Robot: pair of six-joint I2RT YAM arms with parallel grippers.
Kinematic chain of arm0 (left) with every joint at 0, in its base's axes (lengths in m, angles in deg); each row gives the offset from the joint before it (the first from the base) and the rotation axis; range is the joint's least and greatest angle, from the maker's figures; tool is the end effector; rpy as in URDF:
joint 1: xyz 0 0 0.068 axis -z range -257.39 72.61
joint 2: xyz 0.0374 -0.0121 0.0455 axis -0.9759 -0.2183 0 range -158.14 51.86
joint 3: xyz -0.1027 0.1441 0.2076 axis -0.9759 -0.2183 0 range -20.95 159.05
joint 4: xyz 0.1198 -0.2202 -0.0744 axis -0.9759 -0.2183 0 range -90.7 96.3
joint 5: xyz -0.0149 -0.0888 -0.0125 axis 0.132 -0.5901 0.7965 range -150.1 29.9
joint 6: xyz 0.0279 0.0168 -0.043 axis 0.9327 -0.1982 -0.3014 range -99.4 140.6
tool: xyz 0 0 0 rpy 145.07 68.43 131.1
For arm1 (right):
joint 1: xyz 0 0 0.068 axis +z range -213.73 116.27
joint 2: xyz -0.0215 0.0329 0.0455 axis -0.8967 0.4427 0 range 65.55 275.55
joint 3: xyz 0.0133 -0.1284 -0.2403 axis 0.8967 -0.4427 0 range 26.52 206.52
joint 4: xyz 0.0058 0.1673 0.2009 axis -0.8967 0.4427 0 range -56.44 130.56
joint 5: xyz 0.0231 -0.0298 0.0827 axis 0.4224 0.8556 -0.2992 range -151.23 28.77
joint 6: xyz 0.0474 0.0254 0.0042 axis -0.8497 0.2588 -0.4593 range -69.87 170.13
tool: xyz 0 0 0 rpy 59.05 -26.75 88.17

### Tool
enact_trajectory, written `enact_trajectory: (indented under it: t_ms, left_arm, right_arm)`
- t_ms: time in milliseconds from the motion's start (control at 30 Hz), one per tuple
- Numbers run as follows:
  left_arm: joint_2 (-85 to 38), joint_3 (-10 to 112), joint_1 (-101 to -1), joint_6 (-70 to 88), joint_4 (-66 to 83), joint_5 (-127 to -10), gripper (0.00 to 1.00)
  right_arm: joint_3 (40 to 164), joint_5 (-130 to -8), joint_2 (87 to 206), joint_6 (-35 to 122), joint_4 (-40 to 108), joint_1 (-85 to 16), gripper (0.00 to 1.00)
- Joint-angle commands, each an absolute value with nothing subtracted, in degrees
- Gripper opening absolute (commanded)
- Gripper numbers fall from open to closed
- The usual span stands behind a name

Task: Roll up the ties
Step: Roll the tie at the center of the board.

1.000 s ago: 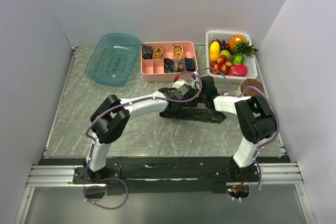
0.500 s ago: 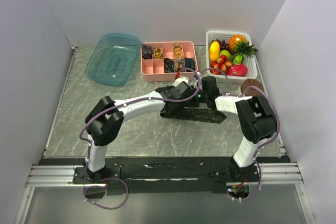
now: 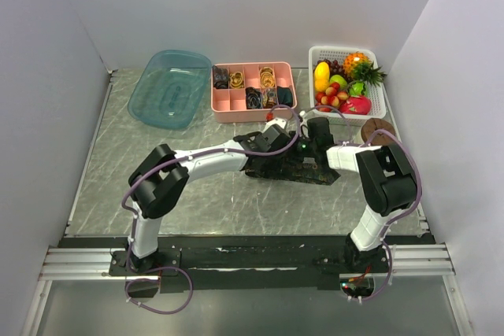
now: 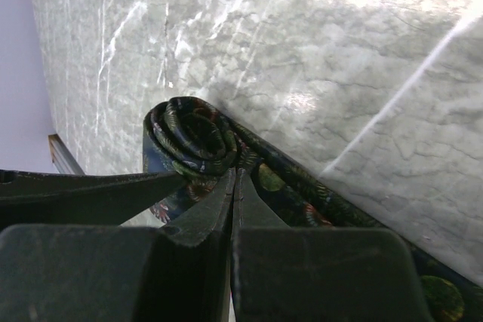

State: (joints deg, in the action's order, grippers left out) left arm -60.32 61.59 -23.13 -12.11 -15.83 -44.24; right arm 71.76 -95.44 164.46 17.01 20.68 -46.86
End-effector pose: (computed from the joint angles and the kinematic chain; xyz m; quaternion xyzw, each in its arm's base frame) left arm 0.2586 -0.3427 0.2038 0.1306 0.9278 -0.1286 0.3251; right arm 0.3126 0.1157 0.1448 0.0016 0.8776 0.4105 0.2476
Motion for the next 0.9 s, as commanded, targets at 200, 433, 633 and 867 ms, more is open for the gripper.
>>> enact_trajectory:
  t_ms: [200,433,633,867]
  left_arm:
    - [-57.1,61.9,-24.0,-13.3,-11.5,-45.9,0.67]
    - [-47.7,57.9,-29.0,-12.6,-11.7,-46.6,0.79]
    - [-39.5,47.9,-36.6,-14.1,-9.1,-53.8,0.84]
    - [-36.6,35.5,-45.7,-17.2,1.4,-73.7,0.86]
  right_arm:
    - [71.0,-96.6,160.5,18.4,19.0,-47.8,0.00]
    - [71.7,-95.2,158.8,19.5,20.7,-46.8,0.00]
    - [73.6,-91.8,157.9,21.7,24.2,-43.2,0.00]
    - [76.5,-86.4,157.9,24.5,29.2,-38.3,0.00]
